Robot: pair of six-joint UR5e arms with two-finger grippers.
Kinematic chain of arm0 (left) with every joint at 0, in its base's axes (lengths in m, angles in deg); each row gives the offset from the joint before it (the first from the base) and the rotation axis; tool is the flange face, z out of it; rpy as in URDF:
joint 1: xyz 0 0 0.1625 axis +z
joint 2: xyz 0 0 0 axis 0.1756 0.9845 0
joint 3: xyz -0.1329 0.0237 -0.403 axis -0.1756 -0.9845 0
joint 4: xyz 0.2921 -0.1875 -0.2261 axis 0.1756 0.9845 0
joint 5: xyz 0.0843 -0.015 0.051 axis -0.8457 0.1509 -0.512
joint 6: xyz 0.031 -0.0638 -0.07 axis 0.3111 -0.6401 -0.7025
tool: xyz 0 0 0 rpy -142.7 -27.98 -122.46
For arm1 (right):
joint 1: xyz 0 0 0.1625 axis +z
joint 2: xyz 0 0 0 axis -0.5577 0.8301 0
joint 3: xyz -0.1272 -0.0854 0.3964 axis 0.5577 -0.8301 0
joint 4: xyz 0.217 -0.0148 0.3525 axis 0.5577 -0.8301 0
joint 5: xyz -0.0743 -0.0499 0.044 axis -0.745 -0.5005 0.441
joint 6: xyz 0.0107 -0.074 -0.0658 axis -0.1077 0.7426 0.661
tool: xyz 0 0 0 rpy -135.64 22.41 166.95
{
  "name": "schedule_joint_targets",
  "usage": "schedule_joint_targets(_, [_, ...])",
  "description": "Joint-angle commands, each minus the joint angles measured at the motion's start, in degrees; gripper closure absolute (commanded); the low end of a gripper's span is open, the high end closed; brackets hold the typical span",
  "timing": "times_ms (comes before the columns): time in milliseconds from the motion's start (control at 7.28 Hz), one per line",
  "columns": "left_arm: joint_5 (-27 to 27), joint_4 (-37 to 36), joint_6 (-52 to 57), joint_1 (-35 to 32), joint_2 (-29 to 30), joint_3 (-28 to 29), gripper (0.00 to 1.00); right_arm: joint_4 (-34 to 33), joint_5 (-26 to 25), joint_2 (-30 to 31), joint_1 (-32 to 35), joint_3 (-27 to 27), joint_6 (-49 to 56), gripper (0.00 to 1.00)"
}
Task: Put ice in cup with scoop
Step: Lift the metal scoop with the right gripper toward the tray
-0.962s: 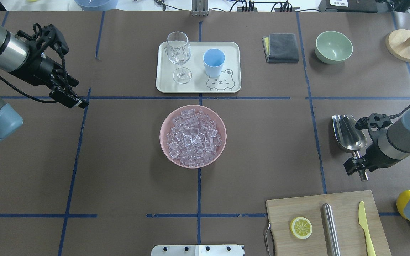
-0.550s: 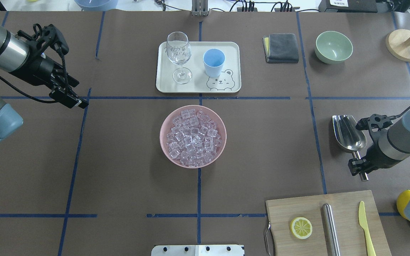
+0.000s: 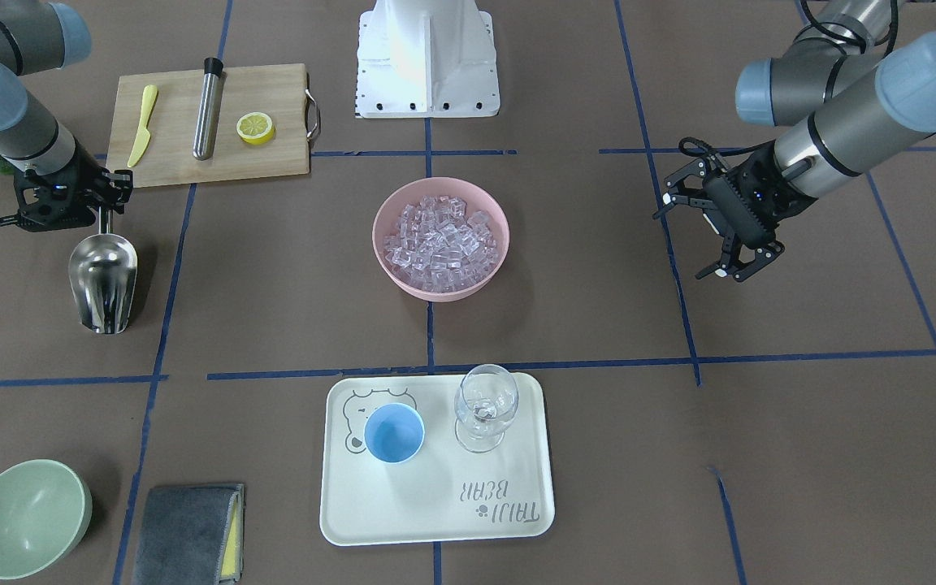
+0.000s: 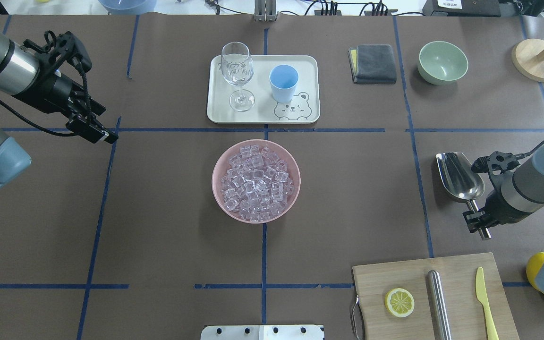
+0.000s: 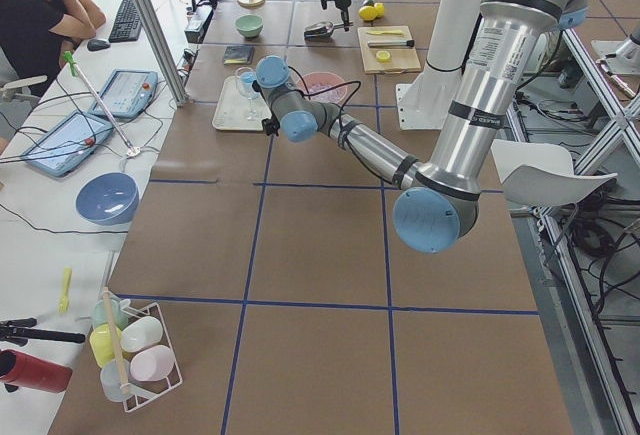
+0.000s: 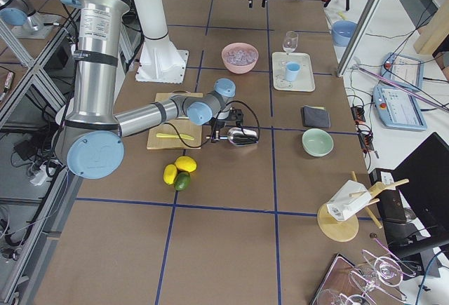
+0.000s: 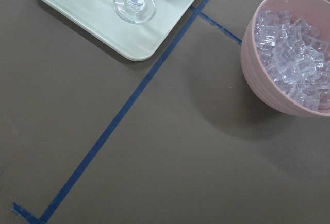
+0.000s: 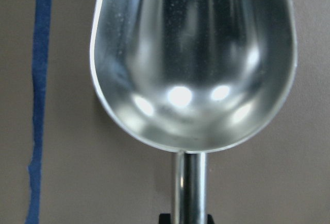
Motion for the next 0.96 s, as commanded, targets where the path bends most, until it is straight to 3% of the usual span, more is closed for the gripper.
schedule_joint_targets(0, [0.0,0.0,-0.09,0.0,0.01,-0.15,0.0,-0.32,-0.12,-1.64,1.17,2.41,-0.81,1.0])
schedule_joint_targets(275, [0.09,0.0,-0.18,0.0,0.01,-0.59,0.0,-0.85,-0.04,-2.35,4.15,6.44,-0.9,1.0])
schedule_joint_targets(825, [0.09,-0.09,-0.18,0.09,-0.34,-0.24,0.0,-1.38,-1.44,-3.67,5.75,8.83,-0.64,1.0])
